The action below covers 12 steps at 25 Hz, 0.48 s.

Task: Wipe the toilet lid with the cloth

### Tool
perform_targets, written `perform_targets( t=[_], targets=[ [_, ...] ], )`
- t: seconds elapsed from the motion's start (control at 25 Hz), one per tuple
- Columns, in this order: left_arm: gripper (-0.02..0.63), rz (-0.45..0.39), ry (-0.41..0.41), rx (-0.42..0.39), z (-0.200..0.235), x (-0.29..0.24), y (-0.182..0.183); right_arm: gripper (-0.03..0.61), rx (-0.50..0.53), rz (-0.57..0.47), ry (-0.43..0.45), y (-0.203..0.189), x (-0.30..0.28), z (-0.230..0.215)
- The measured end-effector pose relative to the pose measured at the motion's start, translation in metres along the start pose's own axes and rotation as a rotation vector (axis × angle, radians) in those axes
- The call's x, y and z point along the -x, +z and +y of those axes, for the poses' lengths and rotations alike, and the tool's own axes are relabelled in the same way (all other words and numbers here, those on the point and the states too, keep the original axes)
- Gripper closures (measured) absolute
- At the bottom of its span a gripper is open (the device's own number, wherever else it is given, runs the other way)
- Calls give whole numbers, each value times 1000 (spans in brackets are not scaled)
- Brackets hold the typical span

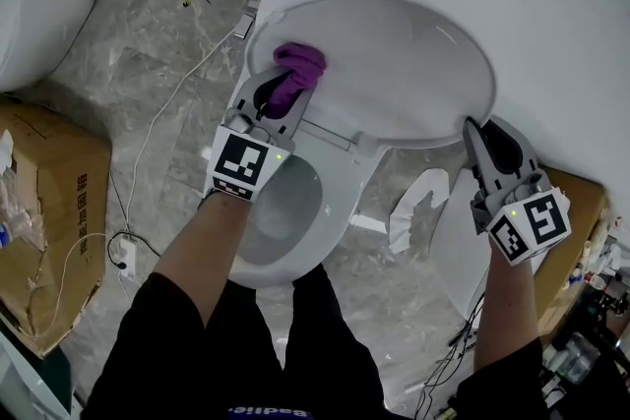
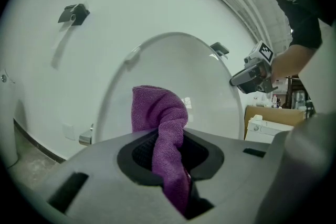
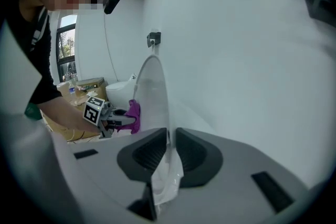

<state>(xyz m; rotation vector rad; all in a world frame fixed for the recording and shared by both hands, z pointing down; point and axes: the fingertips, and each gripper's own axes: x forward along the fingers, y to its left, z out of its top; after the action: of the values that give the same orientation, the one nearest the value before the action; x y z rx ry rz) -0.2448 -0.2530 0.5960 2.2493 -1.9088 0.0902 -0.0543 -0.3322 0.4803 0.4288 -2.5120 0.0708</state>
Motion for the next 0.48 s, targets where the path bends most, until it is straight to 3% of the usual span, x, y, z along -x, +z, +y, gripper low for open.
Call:
perform_targets(
  t=[0.32,0.48],
  targets=[
    [531,-14,81,1,41,24,-8,511,-10,-29,-48,2,2,0],
    [531,-9,103,14,33,20,-15,511,-5,-45,-41,4,2,2]
  ],
)
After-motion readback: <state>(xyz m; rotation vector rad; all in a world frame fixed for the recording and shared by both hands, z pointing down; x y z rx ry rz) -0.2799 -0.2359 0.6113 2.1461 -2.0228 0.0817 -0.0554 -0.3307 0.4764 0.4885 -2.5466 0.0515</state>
